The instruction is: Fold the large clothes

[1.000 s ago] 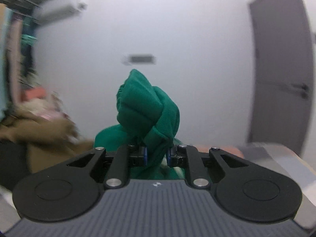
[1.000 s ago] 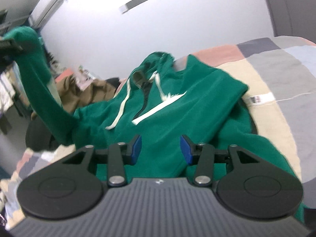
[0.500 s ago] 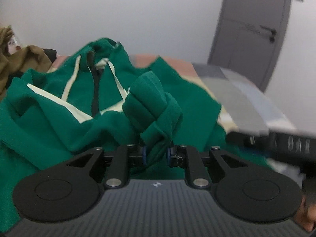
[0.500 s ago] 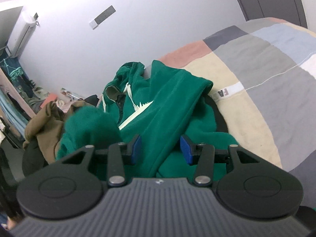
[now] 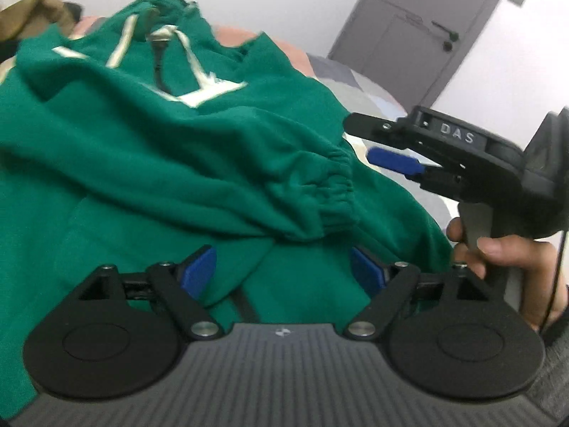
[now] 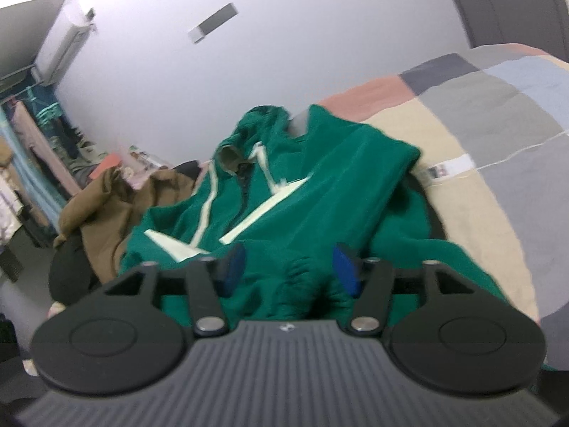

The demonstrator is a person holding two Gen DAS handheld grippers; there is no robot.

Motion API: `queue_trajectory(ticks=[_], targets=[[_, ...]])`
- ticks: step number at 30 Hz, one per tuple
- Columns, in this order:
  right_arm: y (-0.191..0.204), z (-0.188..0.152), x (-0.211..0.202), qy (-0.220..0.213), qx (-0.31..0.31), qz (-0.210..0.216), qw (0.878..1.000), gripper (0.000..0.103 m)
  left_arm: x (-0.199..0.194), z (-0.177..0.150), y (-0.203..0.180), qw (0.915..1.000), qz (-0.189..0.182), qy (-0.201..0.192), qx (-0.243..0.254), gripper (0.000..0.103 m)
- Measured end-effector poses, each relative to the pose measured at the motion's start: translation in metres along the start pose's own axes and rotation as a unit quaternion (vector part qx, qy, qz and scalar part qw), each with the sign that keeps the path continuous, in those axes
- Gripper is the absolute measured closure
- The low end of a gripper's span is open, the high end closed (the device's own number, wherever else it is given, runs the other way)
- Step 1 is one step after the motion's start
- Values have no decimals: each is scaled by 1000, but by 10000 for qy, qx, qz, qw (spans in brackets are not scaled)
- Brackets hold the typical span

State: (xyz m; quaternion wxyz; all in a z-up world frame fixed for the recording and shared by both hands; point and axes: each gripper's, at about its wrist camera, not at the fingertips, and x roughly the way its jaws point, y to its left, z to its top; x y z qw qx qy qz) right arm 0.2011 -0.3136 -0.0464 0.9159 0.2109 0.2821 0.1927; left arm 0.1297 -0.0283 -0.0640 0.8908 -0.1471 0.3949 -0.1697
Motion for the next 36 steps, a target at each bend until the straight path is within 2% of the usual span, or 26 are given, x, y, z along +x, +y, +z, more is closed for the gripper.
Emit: queue_trajectory(ticks=[1, 3, 6, 8, 10, 14, 18, 20, 22, 23, 24, 25, 27, 29, 31, 32, 33, 34, 36], targets=[[3, 0, 2, 22, -18, 37, 10000, 31, -8, -3, 5, 9999, 32, -93, -116, 17], [9, -1, 9, 122, -54, 49, 9999, 31, -15, -1, 28, 9987, 106, -322, -382, 17], [18, -1, 24, 266, -254, -10, 9993, 31, -17, 2, 73, 9918, 160, -614, -1110, 17], [24, -1, 32, 287, -489, -92, 9983, 31, -17, 5, 105, 9811, 46, -858, -1733, 17], [30, 2, 40, 287, -646, 29, 9975, 31, -17, 9, 134, 9686, -61, -1055, -2252, 17], [41, 7, 62, 272, -1010, 142, 9944, 31, -15, 17, 181, 9449, -145, -1422, -2946, 18], [48, 5, 93, 529, -1410, 232, 9883, 31, -9, 16, 225, 9167, -328, -1727, -3588, 21], [47, 3, 108, 822, -1489, 298, 9850, 31, -6, 15, 242, 9055, -419, -1864, -3788, 30], [46, 0, 118, 1031, -1561, 347, 9817, 31, 0, 16, 255, 8946, -504, -1889, -4017, 52], [46, -1, 121, 1126, -1629, 427, 9793, 31, 2, 19, 260, 8923, -611, -1861, -4066, 58], [46, -2, 125, 1256, -1693, 533, 9761, 31, 2, 21, 262, 8920, -668, -1870, -4060, 68], [46, -2, 128, 1356, -1739, 616, 9734, 31, 1, 25, 264, 8955, -638, -1896, -3975, 77], [51, -4, 128, 1418, -1889, 674, 9694, 33, -4, 29, 261, 9041, -562, -1926, -3772, 86], [58, -5, 125, 1411, -2093, 706, 9650, 52, -9, 29, 261, 9038, -576, -2009, -3736, 89], [67, -7, 122, 1393, -2353, 675, 9595, 83, -17, 30, 262, 9014, -594, -2122, -3727, 91], [74, -9, 118, 1293, -2567, 609, 9559, 90, -23, 31, 264, 9008, -538, -2200, -3704, 91], [80, -11, 113, 1129, -2806, 430, 9522, 92, -26, 30, 262, 8987, -517, -2263, -3720, 92], [85, -10, 109, 1043, -2906, 415, 9503, 94, -32, 27, 264, 8931, -536, -2349, -3798, 92], [87, -4, 103, 873, -2760, 556, 9556, 96, -43, 24, 270, 8843, -528, -2484, -3919, 92]])
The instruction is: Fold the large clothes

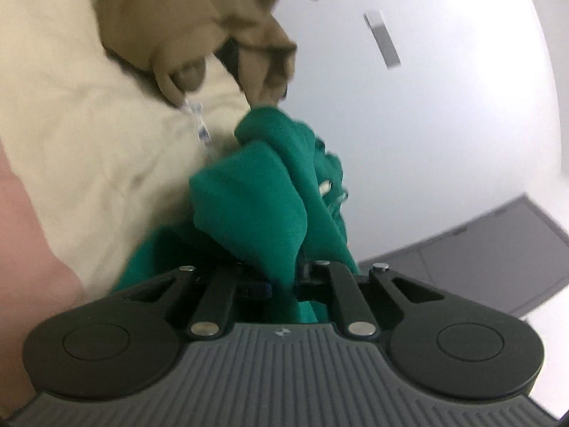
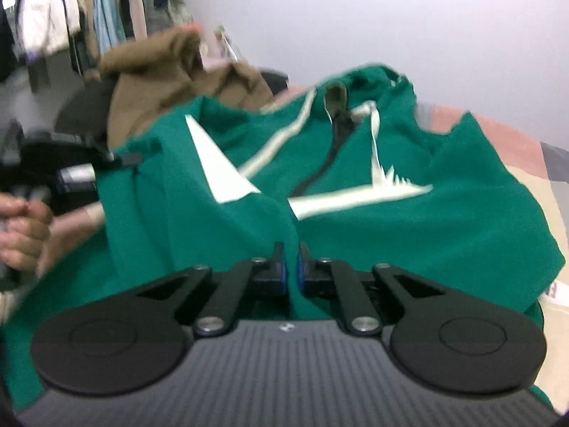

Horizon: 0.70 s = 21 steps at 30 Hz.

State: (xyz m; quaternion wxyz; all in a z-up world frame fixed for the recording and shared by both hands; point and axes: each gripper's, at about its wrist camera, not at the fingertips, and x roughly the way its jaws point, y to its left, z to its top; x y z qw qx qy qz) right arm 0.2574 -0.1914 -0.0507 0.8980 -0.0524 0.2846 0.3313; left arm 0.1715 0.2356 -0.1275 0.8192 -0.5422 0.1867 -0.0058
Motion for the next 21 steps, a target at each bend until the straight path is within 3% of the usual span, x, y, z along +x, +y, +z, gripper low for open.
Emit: queue_trajectory(ticks=[3, 6, 12, 15, 19, 21], targets=[[-3, 9, -6, -191, 324, 162, 9992, 96, -10, 10, 3, 9996, 215, -197, 18, 92], [-2, 11, 1, -137, 356, -41, 9993, 97, -13, 14, 9, 9993, 347, -156, -70, 92], [-25, -9, 35, 414, 920, -506, 9936, 97, -8, 6, 1, 9927, 1018, -110, 645, 92], [-32, -19, 41, 436, 1187, -421, 9911, 98, 0, 3, 0, 9861, 1341, -34, 982, 91], [-27, -19, 40, 453, 1108, -468, 9917, 98, 6, 0, -1, 9819, 1485, -19, 1175, 90], [-27, -16, 40, 441, 1136, -497, 9913, 96, 6, -1, -3, 9799, 1577, -28, 1221, 83]])
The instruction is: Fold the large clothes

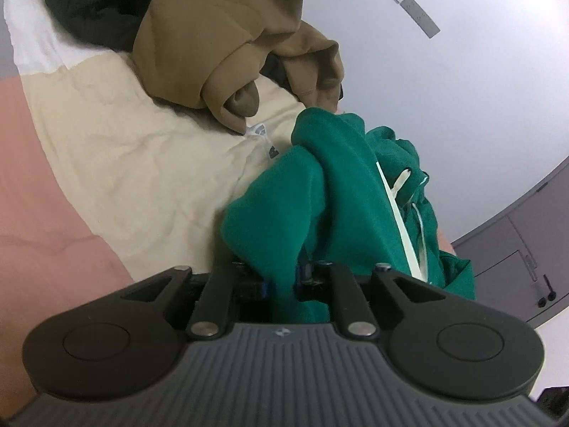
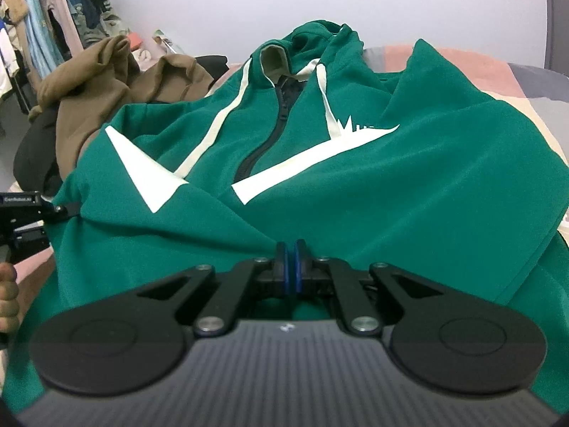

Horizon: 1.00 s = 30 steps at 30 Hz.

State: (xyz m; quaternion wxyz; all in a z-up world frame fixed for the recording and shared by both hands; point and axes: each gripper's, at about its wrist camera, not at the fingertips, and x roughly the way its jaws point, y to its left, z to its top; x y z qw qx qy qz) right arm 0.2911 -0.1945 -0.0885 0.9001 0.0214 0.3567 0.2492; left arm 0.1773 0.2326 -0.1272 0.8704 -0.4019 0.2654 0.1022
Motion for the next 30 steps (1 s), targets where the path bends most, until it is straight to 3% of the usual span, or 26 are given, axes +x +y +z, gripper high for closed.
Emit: queue_trajectory(ticks=[1, 3, 5, 6, 7, 9, 13, 17, 21, 26, 28, 30], targets=[[1, 1, -2, -31, 24, -45, 10000, 95, 0, -2, -1, 9999, 113, -1, 44, 65], [5, 3, -8, -104, 13, -146, 9998, 94, -2, -6, -5, 9993, 346, 12, 155, 47], [8, 3, -15, -178, 10, -175, 9997, 91, -6, -9, -6, 9991, 369, 6, 184, 44], [8, 3, -20, -226, 40, -177, 9996, 83, -9, -9, -7, 9992, 362, 20, 156, 42], [8, 3, -24, -264, 88, -164, 9995, 61, -12, -10, -8, 9992, 375, 5, 138, 41], [7, 2, -35, -374, 234, -110, 9990, 37, -22, -13, -12, 9986, 449, -130, 242, 41], [11, 0, -61, -621, 330, 11, 9975, 38, -48, -25, -28, 9947, 543, -495, 726, 40], [23, -5, -84, -795, 247, 176, 9964, 38, -68, -36, -47, 9918, 199, -611, 1101, 40], [32, -15, -94, -728, 199, 151, 9970, 39, -70, -51, -69, 9881, -236, -460, 1447, 40], [40, -26, -89, -568, -72, 54, 9983, 54, -55, -76, -98, 9752, -437, -258, 2154, 40], [39, -29, -82, -415, -78, 44, 9991, 65, -46, -83, -105, 9707, -496, -188, 2345, 40], [38, -35, -74, -281, -124, -22, 9995, 67, -36, -88, -108, 9676, -508, -67, 2472, 40]])
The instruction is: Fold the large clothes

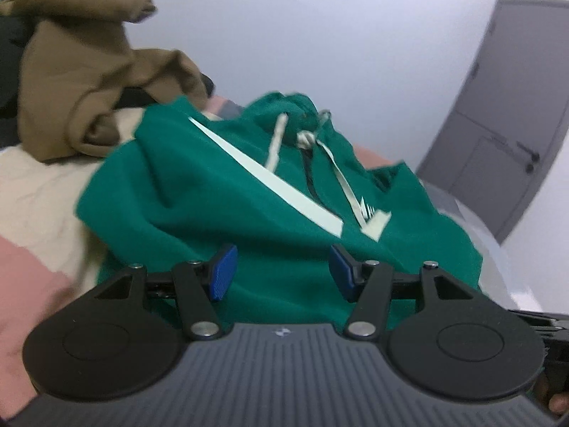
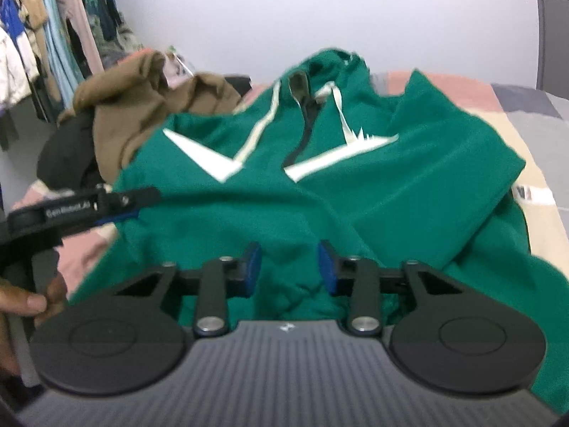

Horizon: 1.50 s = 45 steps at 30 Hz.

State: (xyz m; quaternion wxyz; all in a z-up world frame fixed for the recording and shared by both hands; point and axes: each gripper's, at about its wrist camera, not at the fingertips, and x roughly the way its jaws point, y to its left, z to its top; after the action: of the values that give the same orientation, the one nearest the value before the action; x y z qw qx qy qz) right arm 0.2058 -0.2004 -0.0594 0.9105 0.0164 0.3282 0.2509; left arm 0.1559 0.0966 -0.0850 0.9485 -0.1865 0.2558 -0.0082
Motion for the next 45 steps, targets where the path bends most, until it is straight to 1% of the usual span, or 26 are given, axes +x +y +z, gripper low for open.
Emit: queue_trajectory(ticks=[3, 6, 9, 14, 15, 16, 18, 20, 21, 22, 24, 25, 27, 28, 31, 34, 37, 40, 42, 45], targets=[[1, -8, 14, 249, -126, -98, 9996, 70, 13, -6, -1, 9996, -75, 276, -48, 41], [-2, -14, 25, 474, -73, -84, 9988, 70, 26, -15, -2, 9984, 111, 536, 156, 41], [-4, -18, 34, 589, -37, -89, 9982, 71, 39, -25, 0, 9968, 158, 754, 231, 41], [-7, -18, 33, 598, 154, -53, 9981, 71, 40, -27, -2, 9967, 191, 752, 231, 40], [-7, -18, 32, 596, 156, -47, 9981, 70, 38, -25, -2, 9968, 135, 768, 198, 38], [-7, -16, 29, 604, 180, -33, 9980, 70, 35, -23, -3, 9965, 47, 818, 171, 34], [-8, -12, 19, 560, 243, -5, 9981, 69, 25, -15, -6, 9967, -69, 791, 167, 34], [-10, -6, 3, 371, 407, 78, 9984, 68, 9, -5, -11, 9975, -126, 667, 179, 33], [-11, -4, -5, 285, 504, 137, 9982, 65, 2, 1, -12, 9980, -219, 592, 97, 31], [-12, -1, -12, 213, 551, 180, 9981, 55, -3, 10, -13, 9979, -352, 537, 2, 29], [-16, 10, -21, 35, 590, 199, 9981, 41, -4, 27, -15, 9976, -454, 520, -72, 29], [-19, 18, -22, -38, 605, 228, 9979, 38, -1, 40, -15, 9975, -470, 500, -152, 29], [-28, 35, -18, -79, 701, 186, 9973, 35, 11, 62, -12, 9970, -502, 504, -306, 29], [-34, 46, -14, -107, 777, 154, 9968, 32, 22, 75, -10, 9967, -496, 520, -372, 29], [-50, 77, 8, -227, 932, 278, 9950, 29, 68, 117, -2, 9967, -332, 564, -471, 29], [-73, 116, 53, -327, 1054, 372, 9932, 29, 129, 157, 11, 9967, -177, 588, -530, 29], [-97, 157, 114, -417, 1120, 356, 9922, 29, 196, 192, 30, 9961, -40, 557, -683, 29], [-120, 196, 182, -518, 1188, 398, 9908, 29, 261, 219, 55, 9940, -19, 514, -963, 29], [-133, 217, 220, -599, 1306, 453, 9886, 29, 299, 230, 72, 9921, 39, 464, -1162, 29], [-153, 244, 279, -600, 1536, 426, 9854, 29, 357, 241, 93, 9880, 134, 603, -1412, 29]])
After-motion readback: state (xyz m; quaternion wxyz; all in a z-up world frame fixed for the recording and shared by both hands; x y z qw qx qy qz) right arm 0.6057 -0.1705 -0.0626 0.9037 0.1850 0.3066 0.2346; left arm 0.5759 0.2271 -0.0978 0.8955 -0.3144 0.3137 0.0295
